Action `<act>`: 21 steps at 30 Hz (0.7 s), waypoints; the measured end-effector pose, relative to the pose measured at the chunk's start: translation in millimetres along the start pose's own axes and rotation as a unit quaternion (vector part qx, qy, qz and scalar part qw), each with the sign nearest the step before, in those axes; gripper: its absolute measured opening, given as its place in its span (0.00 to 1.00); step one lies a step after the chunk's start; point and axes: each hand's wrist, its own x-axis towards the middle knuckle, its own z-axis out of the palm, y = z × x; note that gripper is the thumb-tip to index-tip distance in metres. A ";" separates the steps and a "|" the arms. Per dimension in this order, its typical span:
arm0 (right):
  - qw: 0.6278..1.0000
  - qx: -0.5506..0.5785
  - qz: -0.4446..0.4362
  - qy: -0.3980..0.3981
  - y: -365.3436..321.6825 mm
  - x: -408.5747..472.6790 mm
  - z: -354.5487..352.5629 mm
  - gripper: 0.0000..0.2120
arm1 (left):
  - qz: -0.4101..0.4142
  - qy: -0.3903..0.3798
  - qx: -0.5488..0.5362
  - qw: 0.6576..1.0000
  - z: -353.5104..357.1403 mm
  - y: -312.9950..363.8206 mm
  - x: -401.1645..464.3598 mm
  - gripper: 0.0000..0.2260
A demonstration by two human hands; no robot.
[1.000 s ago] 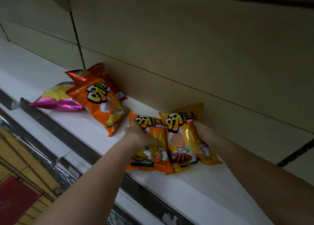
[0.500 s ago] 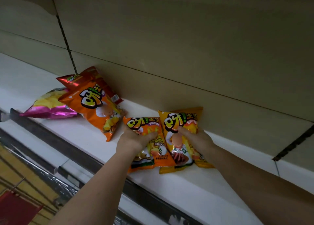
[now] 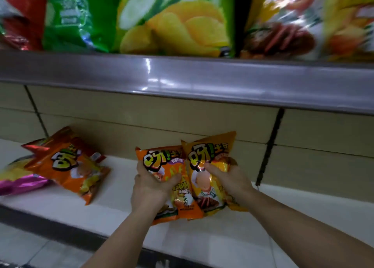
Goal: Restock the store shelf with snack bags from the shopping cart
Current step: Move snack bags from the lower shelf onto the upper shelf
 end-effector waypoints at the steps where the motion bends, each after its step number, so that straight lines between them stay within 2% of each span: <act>1: 1.000 0.001 -0.002 0.008 3.8 -7.8 -17.4 0.30 | 0.009 -0.008 -0.001 1.000 8.5 7.6 -9.3 0.42; 5: 0.998 0.011 0.022 0.053 24.3 -47.9 -92.2 0.37 | 0.045 -0.059 -0.020 0.997 47.8 40.1 -58.2 0.42; 11: 0.989 0.028 0.051 0.135 61.1 -124.4 -202.2 0.21 | 0.097 -0.135 -0.022 0.986 106.6 88.7 -143.3 0.41; 14: 0.982 0.035 0.061 0.176 77.2 -160.2 -250.2 0.25 | 0.128 -0.171 -0.024 0.977 131.2 116.7 -187.7 0.39; 21: 0.954 0.030 0.097 0.281 101.0 -249.9 -354.8 0.31 | 0.180 -0.262 -0.041 0.947 189.0 174.0 -282.5 0.49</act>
